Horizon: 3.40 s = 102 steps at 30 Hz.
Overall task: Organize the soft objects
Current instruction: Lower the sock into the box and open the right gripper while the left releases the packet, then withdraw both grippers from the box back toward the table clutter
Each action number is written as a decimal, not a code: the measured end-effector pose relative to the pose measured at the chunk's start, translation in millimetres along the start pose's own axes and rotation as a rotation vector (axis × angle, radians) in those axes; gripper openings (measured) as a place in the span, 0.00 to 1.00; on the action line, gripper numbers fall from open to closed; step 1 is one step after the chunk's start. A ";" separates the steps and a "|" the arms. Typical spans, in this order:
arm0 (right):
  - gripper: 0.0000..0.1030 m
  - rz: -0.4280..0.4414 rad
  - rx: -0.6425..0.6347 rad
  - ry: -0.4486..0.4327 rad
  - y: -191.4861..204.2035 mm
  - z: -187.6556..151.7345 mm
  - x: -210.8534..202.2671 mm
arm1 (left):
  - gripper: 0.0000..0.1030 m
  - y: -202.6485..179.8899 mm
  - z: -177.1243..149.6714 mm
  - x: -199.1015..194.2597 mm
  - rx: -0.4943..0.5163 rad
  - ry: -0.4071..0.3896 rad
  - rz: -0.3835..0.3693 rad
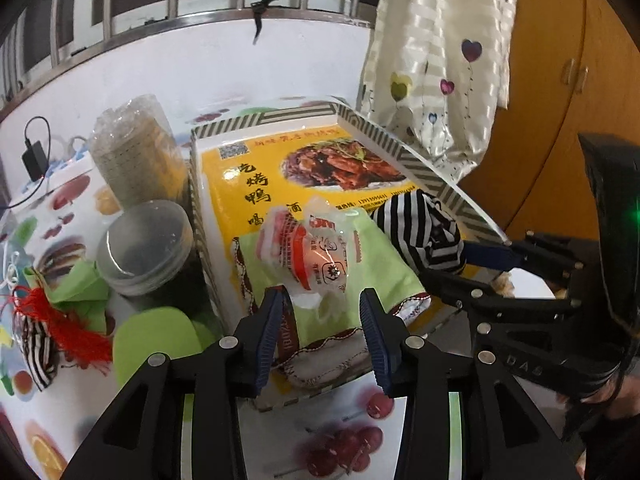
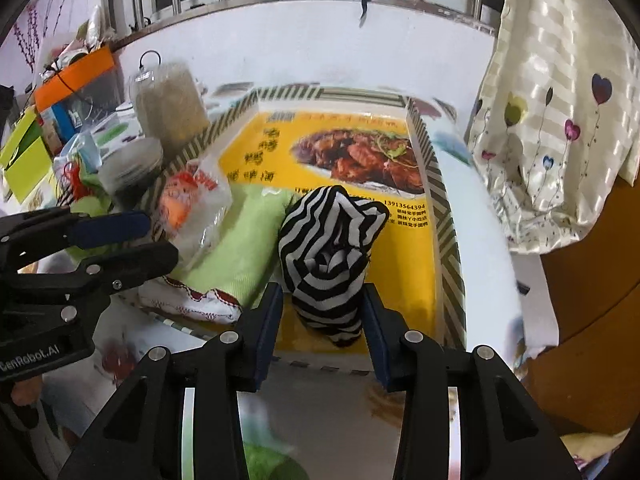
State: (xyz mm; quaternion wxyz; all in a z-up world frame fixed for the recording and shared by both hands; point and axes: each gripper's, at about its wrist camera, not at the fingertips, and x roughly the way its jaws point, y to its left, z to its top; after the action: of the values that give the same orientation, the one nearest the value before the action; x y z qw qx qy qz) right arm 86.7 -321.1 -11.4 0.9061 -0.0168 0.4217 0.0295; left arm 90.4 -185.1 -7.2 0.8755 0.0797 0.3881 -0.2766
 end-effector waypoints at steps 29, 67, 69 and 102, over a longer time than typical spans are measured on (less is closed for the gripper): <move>0.11 0.041 0.063 -0.100 -12.8 1.1 -38.1 | 0.25 6.0 16.6 -9.9 -0.048 -0.055 -0.074; 0.35 -0.001 0.102 -0.037 -2.5 -23.2 -47.8 | 0.28 28.7 -31.8 -79.6 -0.107 -0.074 -0.043; 0.35 0.006 0.099 -0.031 -1.5 -24.4 -44.3 | 0.28 31.5 -32.5 -81.1 -0.114 -0.076 -0.038; 0.38 0.237 -0.125 -0.191 95.2 -7.6 -78.2 | 0.28 113.4 -88.1 -119.1 -0.321 -0.075 0.127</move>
State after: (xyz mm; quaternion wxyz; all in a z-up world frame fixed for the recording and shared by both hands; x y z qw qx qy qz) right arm 24.2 -229.7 43.0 0.9295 -0.0205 0.3298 0.1637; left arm 31.3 -9.0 10.0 0.9065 -0.0469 0.3886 -0.1580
